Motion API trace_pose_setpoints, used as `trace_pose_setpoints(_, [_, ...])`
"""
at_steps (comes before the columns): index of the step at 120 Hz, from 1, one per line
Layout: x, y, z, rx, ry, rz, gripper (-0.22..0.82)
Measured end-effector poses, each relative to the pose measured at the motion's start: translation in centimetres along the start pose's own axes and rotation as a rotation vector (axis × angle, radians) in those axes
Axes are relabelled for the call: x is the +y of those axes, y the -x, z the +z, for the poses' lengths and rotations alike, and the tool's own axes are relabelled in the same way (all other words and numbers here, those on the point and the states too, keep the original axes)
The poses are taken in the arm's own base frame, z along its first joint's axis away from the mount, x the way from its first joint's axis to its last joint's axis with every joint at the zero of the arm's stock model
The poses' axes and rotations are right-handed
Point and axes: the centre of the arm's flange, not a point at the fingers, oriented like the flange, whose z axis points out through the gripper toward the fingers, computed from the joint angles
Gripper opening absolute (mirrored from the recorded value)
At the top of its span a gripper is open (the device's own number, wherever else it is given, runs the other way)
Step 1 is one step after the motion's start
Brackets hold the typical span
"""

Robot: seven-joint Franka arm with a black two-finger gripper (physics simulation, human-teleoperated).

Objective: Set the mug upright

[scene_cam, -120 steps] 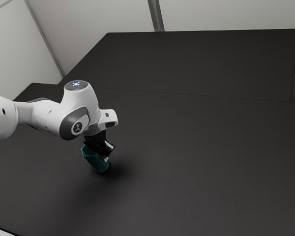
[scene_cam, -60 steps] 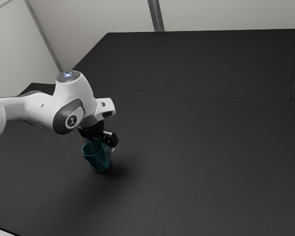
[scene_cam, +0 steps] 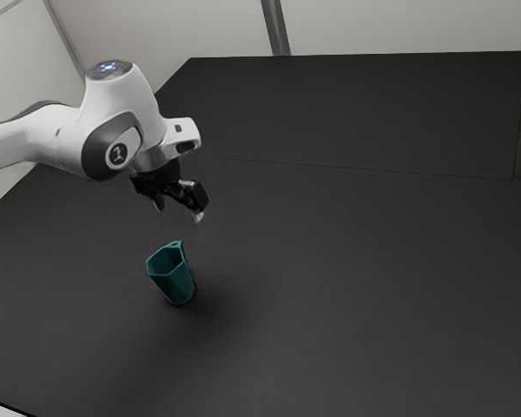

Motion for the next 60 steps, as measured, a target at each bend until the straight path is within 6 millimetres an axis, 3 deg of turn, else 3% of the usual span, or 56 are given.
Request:
trace_pose_setpoints(23, [-0.4, -2.1, -3.9, -0.059, 0.012, -0.015, 0.59])
trace_pose_setpoints(60, [-1.1, -5.0, -7.7, -0.096, 0.018, -0.03, 0.59])
